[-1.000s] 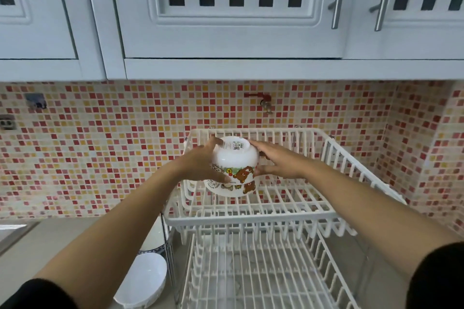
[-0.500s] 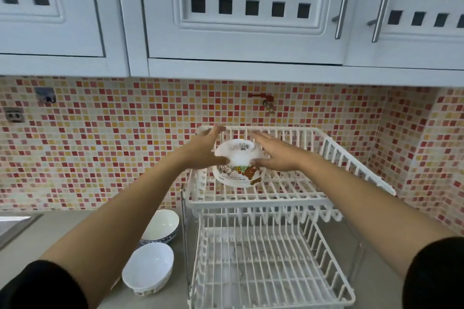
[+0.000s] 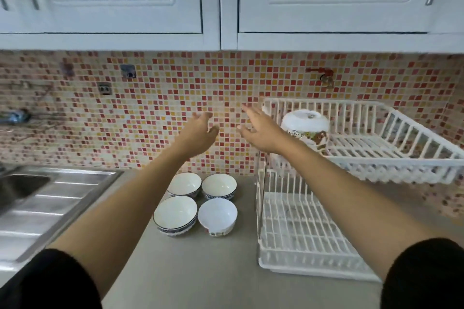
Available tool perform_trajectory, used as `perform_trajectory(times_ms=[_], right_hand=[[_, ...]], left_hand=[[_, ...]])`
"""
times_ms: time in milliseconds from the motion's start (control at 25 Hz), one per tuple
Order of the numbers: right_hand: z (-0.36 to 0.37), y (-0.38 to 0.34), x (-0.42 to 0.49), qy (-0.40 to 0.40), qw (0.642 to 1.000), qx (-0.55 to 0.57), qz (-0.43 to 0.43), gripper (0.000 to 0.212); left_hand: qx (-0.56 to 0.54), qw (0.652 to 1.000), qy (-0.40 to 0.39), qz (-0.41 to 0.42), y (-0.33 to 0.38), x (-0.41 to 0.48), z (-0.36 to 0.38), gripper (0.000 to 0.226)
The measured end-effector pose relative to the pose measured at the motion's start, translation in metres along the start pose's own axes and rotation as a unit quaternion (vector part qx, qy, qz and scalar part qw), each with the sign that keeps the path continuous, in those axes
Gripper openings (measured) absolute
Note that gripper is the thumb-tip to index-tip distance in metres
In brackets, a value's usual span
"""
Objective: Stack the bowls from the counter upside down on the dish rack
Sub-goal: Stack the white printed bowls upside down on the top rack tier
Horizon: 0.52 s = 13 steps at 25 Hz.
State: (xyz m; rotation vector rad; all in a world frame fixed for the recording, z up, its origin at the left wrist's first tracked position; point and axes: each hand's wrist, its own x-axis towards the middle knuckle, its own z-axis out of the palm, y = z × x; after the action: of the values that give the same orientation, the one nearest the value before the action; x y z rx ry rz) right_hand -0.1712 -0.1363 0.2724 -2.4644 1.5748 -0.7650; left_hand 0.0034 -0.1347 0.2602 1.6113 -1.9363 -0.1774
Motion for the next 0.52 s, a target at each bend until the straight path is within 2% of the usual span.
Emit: perform_trajectory(times_ms=[120, 240, 360, 520], right_hand=[[0.054, -0.021, -0.007, 0.024, 0.999, -0.025, 0.003, 0.057], [0.111, -0.035, -0.014, 0.001, 0.999, -0.038, -0.001, 0.058], [0.164, -0.022, -0.01, -0.032, 0.998, -0.021, 0.056, 0.056], [0.232, 0.022, -0.002, -0.098, 0.985, -0.04, 0.139, 0.057]], left_hand=[[0.01, 0.998, -0.049, -0.038, -0.041, -0.031, 0.02, 0.052], [-0.009, 0.992, -0.089, -0.09, -0.079, -0.051, 0.054, 0.048], [-0.035, 0.98, -0.128, -0.149, -0.111, -0.06, 0.093, 0.03], [-0.041, 0.96, -0.176, -0.214, -0.146, -0.071, 0.147, 0.04]])
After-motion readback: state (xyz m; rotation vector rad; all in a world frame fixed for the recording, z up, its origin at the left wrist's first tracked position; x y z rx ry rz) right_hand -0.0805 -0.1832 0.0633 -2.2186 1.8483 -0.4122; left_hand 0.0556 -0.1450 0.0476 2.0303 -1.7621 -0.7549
